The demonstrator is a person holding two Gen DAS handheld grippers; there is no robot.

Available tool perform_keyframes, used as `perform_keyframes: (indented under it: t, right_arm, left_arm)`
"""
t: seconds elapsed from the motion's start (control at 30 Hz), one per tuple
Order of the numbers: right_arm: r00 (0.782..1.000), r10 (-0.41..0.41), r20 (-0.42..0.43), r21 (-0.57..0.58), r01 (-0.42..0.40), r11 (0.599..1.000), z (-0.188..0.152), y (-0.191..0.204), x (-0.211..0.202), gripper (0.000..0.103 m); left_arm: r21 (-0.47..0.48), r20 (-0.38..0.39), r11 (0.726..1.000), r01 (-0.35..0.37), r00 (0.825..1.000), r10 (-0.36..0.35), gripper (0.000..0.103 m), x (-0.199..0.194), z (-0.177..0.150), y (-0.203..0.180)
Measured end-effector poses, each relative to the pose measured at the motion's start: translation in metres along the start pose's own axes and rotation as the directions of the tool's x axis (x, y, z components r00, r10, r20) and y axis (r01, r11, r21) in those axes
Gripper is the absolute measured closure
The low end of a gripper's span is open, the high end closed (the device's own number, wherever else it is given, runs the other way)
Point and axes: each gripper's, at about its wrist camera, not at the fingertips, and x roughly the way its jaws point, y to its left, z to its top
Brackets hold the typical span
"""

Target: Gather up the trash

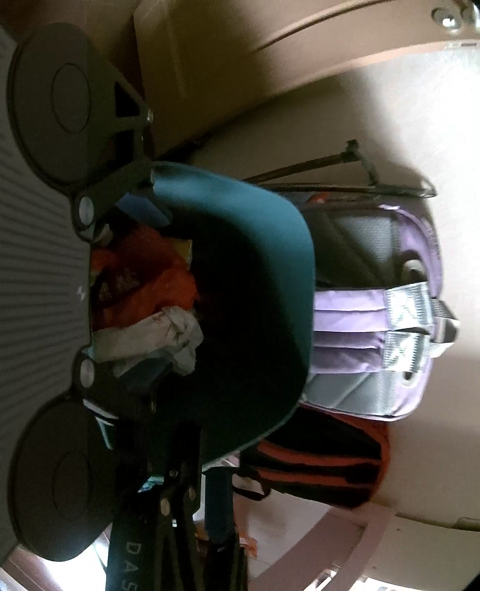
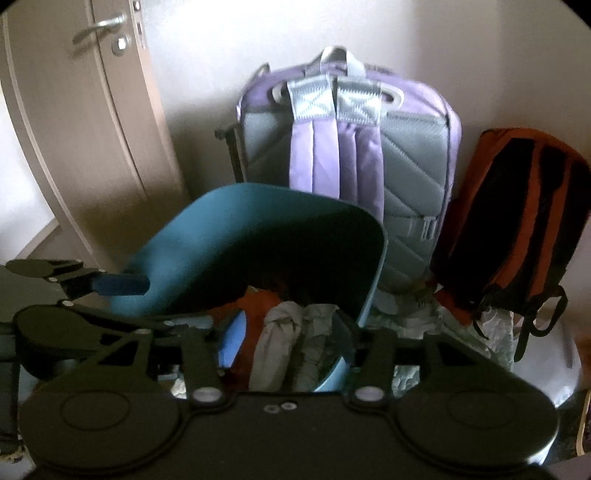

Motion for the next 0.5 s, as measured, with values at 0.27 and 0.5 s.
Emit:
perform_keyframes:
  t: [0.27, 0.5]
  right_arm:
    - [0.996, 0.026, 0.086, -0.006, -0.025, 1.0, -0.011, 0.009, -0.052, 0.05]
    - [0.978, 0.039, 0.205, -0.025, -0.035, 0.999, -0.031, 0.021, -0.096, 0.049]
  left_arm:
    - [0.003, 0.104, 1.0, -0.008, 0.995, 0.007, 0.018, -0.053, -0.008, -0.012]
    - [0.003, 0.242, 0.999, -0.036, 0.97, 0.034, 0.002, -0.1, -0.028, -0.022]
